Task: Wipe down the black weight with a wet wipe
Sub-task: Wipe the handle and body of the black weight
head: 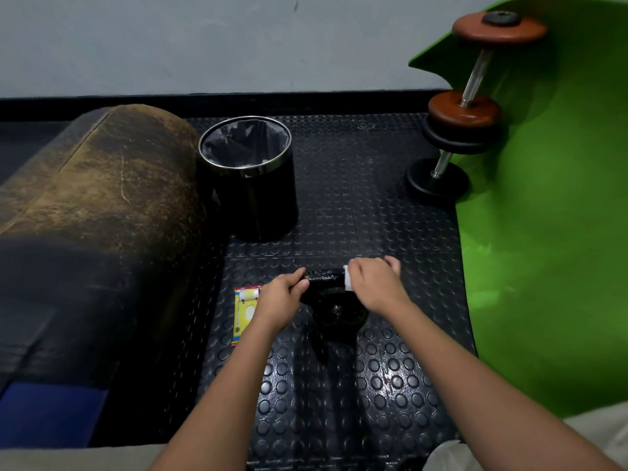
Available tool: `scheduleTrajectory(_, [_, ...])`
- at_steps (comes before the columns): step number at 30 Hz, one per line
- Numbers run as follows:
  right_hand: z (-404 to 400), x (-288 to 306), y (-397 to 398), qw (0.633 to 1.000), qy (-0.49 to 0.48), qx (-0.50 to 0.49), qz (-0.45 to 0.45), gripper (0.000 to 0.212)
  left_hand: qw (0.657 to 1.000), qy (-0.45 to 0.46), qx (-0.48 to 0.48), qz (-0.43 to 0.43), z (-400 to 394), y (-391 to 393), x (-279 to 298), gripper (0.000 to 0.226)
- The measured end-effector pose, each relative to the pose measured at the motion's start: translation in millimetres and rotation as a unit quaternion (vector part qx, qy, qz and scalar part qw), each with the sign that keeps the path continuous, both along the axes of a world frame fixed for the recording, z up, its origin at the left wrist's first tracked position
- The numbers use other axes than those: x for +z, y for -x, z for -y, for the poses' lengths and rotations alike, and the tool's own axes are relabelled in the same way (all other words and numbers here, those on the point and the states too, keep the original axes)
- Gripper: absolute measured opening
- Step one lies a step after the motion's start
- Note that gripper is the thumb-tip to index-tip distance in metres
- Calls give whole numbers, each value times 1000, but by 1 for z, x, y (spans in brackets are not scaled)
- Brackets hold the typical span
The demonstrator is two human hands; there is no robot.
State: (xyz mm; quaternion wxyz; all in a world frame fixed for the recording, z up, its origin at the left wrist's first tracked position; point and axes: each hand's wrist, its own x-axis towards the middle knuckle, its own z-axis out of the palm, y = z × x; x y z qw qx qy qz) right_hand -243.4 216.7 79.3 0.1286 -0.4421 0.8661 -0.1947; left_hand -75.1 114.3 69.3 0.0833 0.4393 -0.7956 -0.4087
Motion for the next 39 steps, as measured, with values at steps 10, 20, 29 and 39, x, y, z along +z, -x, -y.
scheduleTrajectory(10, [-26,-29,4,995,96,24,-30,38,1000,3,-3,-2,1,-1,-3,42])
scheduleTrajectory(20, [1,-5,-8,999,6,-7,-38,48,1000,2,-3,-9,0,0,-2,43])
scheduleTrajectory(29, [-34,-38,-1,990,136,-31,-10,38,1000,-4,-1,-15,0,-1,1,43])
scheduleTrajectory(39, [-11,-25,-23,992,123,-21,-29,38,1000,19,0,2,-1,0,0,42])
